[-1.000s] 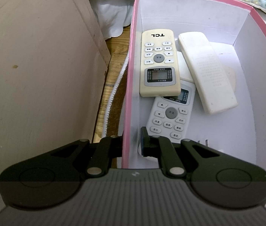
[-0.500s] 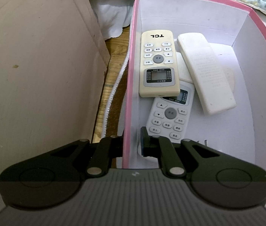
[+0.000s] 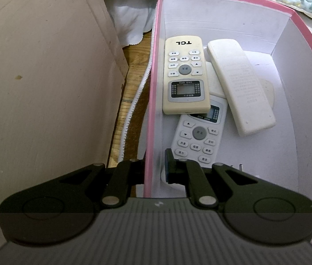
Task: Organize rigid objects
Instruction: 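Carry the second white charger into the box and release it, then grasp the silver key on the rug with the right tool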
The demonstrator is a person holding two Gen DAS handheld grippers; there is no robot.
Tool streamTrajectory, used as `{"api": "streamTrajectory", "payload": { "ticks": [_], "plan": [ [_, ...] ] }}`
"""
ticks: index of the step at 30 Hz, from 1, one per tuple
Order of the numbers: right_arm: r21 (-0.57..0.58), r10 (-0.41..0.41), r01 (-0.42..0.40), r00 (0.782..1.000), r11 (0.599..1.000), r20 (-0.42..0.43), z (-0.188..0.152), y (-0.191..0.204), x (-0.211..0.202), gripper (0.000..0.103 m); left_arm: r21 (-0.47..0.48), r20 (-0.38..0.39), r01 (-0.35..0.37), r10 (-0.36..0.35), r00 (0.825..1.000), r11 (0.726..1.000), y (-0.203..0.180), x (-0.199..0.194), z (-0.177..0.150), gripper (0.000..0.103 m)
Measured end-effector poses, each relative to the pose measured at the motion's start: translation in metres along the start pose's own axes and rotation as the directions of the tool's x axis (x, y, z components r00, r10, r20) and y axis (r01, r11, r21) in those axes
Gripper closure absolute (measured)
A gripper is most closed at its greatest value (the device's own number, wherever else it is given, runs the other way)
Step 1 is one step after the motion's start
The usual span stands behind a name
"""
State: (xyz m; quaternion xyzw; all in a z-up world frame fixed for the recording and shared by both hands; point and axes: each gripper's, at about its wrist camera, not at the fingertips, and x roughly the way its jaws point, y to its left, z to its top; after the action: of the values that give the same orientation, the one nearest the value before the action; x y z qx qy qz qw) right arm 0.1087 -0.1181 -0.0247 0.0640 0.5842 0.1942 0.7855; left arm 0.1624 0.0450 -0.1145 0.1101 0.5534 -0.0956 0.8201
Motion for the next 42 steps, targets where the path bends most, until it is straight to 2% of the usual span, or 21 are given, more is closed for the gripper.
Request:
{"api": "streamTrajectory", "payload": {
  "ticks": [4, 10, 17, 19, 23, 27, 30, 35, 39, 42],
  "plan": [
    [-0.087, -0.049, 0.042, 0.996, 0.995, -0.079, 0.003, 0.008, 0.033, 0.051, 0.0, 0.001, 0.0, 0.0, 1.0, 1.0, 0.0, 0.0, 0.0, 0.095],
    [-0.214, -0.181, 0.155, 0.978, 0.965, -0.107, 0.001, 0.014, 0.059, 0.051, 0.0, 0.001, 0.003, -0.003, 1.0, 1.0, 0.0, -0.001, 0.0, 0.094],
    [-0.213, -0.185, 0.157, 0.976, 0.964, -0.114, 0.0, 0.013, 0.059, 0.05, 0.001, 0.002, 0.008, -0.008, 1.0, 1.0, 0.001, -0.001, 0.001, 0.094],
    [-0.186, -0.159, 0.138, 0.982, 0.973, -0.103, 0.0, 0.011, 0.056, 0.046, 0.001, 0.003, 0.008, -0.008, 1.0, 1.0, 0.002, -0.001, 0.001, 0.094],
    [-0.103, -0.091, 0.089, 0.996, 0.991, -0.017, -0.004, 0.0, 0.031, 0.045, 0.002, 0.003, 0.008, -0.008, 1.0, 1.0, 0.002, -0.002, 0.001, 0.094],
    [-0.005, -0.032, 0.033, 0.994, 0.999, 0.107, -0.016, -0.022, -0.013, 0.045, 0.003, 0.003, 0.007, -0.007, 1.0, 1.0, 0.002, -0.002, 0.001, 0.094],
    [0.026, -0.076, 0.072, 0.979, 0.997, 0.189, -0.029, -0.041, -0.045, 0.045, 0.003, 0.003, 0.007, -0.007, 1.0, 1.0, 0.002, -0.002, 0.001, 0.094],
    [0.05, -0.174, 0.167, 0.947, 0.985, 0.27, -0.051, -0.078, -0.073, 0.043, 0.001, 0.001, 0.01, -0.01, 1.0, 1.0, 0.002, -0.001, 0.001, 0.094],
    [0.074, -0.225, 0.213, 0.92, 0.974, 0.322, -0.065, -0.102, -0.073, 0.037, 0.004, 0.002, 0.008, -0.008, 1.0, 1.0, 0.002, -0.001, 0.0, 0.094],
    [0.086, -0.256, 0.241, 0.916, 0.967, 0.31, -0.07, -0.118, -0.057, 0.037, 0.004, 0.003, 0.009, -0.009, 1.0, 1.0, 0.001, -0.001, 0.0, 0.094]
  ]
}}
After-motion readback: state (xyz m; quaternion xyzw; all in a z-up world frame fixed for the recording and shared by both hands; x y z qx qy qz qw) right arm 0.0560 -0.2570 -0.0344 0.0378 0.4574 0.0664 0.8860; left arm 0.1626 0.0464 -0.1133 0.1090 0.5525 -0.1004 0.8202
